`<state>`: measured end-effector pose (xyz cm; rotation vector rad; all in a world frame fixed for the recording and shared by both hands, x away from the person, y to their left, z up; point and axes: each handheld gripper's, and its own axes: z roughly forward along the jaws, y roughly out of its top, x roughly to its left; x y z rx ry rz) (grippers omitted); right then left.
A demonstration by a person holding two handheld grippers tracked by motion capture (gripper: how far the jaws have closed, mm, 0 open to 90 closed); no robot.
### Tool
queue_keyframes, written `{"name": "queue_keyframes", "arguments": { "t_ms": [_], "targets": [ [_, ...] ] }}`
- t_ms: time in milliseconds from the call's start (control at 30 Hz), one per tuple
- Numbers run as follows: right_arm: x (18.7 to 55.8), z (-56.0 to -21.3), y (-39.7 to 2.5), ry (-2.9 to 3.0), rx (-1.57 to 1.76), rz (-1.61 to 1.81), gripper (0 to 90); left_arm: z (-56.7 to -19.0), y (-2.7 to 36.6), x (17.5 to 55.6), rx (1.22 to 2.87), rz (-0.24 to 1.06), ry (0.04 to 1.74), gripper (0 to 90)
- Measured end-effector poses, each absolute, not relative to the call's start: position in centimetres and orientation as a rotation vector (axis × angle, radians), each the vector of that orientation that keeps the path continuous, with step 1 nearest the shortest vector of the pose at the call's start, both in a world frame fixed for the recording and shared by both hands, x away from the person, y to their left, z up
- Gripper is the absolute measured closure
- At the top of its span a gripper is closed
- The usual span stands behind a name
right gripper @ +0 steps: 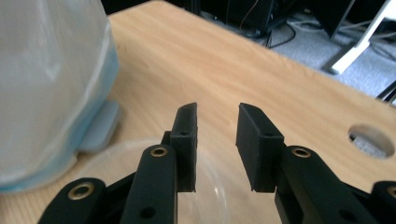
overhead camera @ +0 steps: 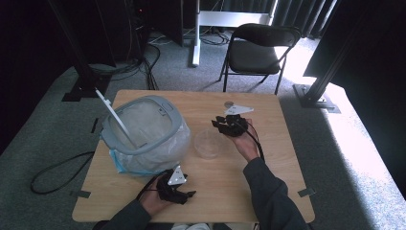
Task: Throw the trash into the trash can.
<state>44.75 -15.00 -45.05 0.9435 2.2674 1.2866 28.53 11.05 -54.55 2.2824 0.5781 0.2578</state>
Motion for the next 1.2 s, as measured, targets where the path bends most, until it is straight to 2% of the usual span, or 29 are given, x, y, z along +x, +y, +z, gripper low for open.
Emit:
{"name": "queue_keyframes", "arguments": {
  "t_ms": [567,1200],
  "targets": [
    [44.7,-48.9,-16.2,2.318,1.025,1.194,84.6,-54.6,11.1,28.5,2.282,0.261,0.576,28.8],
    [45.9,-51.5,-18.0,2.324,1.133,1.126,84.2,-54.5,11.1,28.6,2.285,0.26,0.573,28.8]
  ]
}}
